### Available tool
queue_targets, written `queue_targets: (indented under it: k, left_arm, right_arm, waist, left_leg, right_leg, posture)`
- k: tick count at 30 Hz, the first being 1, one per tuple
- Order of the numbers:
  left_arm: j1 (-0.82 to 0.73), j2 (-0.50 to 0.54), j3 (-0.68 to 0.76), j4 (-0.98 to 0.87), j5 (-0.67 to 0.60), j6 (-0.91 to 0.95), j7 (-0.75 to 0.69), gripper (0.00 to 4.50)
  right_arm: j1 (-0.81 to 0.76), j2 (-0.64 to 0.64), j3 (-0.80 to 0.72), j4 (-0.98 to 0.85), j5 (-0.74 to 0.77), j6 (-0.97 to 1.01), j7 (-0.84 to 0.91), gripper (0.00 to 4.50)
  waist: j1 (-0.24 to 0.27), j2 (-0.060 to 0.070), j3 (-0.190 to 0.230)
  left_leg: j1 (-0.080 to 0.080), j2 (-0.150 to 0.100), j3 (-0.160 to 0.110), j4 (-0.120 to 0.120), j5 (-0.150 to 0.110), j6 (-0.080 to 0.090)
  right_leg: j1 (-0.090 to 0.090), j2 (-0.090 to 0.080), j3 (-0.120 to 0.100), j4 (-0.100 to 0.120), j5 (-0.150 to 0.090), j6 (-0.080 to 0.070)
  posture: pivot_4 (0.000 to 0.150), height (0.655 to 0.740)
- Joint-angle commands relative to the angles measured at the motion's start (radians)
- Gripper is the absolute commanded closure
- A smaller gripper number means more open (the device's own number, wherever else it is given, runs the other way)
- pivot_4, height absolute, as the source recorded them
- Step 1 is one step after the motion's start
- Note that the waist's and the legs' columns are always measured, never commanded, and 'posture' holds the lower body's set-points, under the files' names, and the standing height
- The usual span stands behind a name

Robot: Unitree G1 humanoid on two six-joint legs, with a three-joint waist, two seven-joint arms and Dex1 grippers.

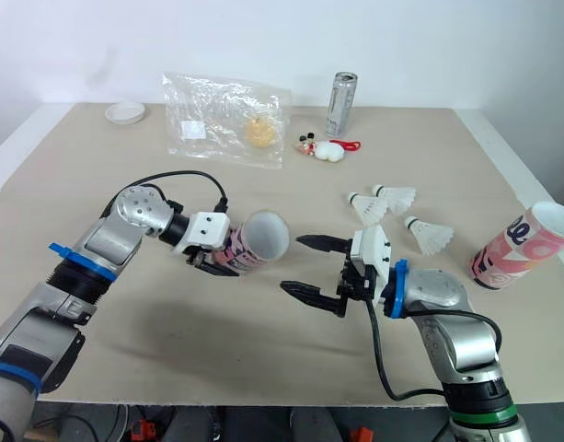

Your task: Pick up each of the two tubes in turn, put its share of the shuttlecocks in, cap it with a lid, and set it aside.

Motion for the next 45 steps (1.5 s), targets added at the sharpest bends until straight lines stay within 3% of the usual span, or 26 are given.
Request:
queue_targets:
  k: [1,6,12,17,27,38,45]
  left_arm:
    - [-0.034,0.006,-0.021,-0.017,0.010,0.032,-0.061,1.68]
    - [-0.037,0.003,-0.029,-0.049,0.011,0.087,-0.100,1.68]
    - [-0.022,0.011,-0.036,-0.113,0.011,0.166,-0.116,1.68]
    - [-0.009,0.020,-0.047,-0.151,0.015,0.239,-0.124,1.68]
    - [-0.010,0.012,-0.033,-0.201,-0.008,0.313,-0.120,1.68]
    - [0.004,0.026,-0.027,-0.243,-0.024,0.350,-0.114,1.68]
    - [-0.009,0.010,-0.029,-0.219,-0.023,0.341,-0.101,1.68]
  right_arm:
    - [0.019,-0.013,-0.036,-0.059,0.021,-0.014,-0.014,0.00]
    - [0.048,-0.019,-0.058,-0.069,0.019,-0.013,-0.041,0.00]
    - [0.044,-0.033,-0.130,-0.013,0.010,0.109,-0.192,0.00]
    - [-0.067,0.002,-0.157,0.074,-0.025,0.235,-0.402,0.00]
    - [-0.169,0.089,-0.162,0.180,-0.073,0.338,-0.618,0.00]
    - [-0.174,0.086,-0.186,0.198,-0.083,0.342,-0.630,0.00]
    - [-0.239,0.113,-0.165,0.332,-0.112,0.294,-0.619,0.00]
  waist:
    - [0.000,0.000,0.000]
    - [0.000,0.000,0.000]
    - [0.000,0.000,0.000]
    - [-0.002,0.000,0.000]
    - [0.000,0.000,0.000]
    - [0.000,0.000,0.000]
    - [0.000,0.000,0.000]
  left_leg:
    - [0.000,0.000,0.000,0.000,0.000,0.000]
    - [0.000,0.000,0.000,0.000,0.000,0.000]
    - [0.000,0.000,0.000,0.001,0.000,0.000]
    - [0.000,0.000,0.000,0.001,0.000,0.000]
    - [0.000,0.000,-0.001,0.001,0.000,0.001]
    - [0.000,0.000,-0.001,0.001,0.000,0.001]
    - [0.000,0.000,-0.001,0.002,0.000,0.001]
  right_leg:
    - [0.000,0.000,0.000,0.000,0.000,0.000]
    - [0.000,0.000,0.000,0.000,0.000,0.000]
    - [0.001,0.000,0.000,0.000,0.000,0.000]
    - [0.000,0.000,0.000,0.001,0.001,0.000]
    - [0.000,0.000,0.000,0.001,0.000,-0.001]
    - [0.000,0.000,-0.001,0.001,0.000,-0.001]
    - [0.000,0.000,0.000,0.002,0.001,0.000]
  posture:
    - [0.150,0.7400]
    - [0.150,0.7400]
    - [0.150,0.7400]
    - [0.150,0.7400]
    - [0.150,0.7400]
    - [0.150,0.7400]
    - [0.150,0.7400]
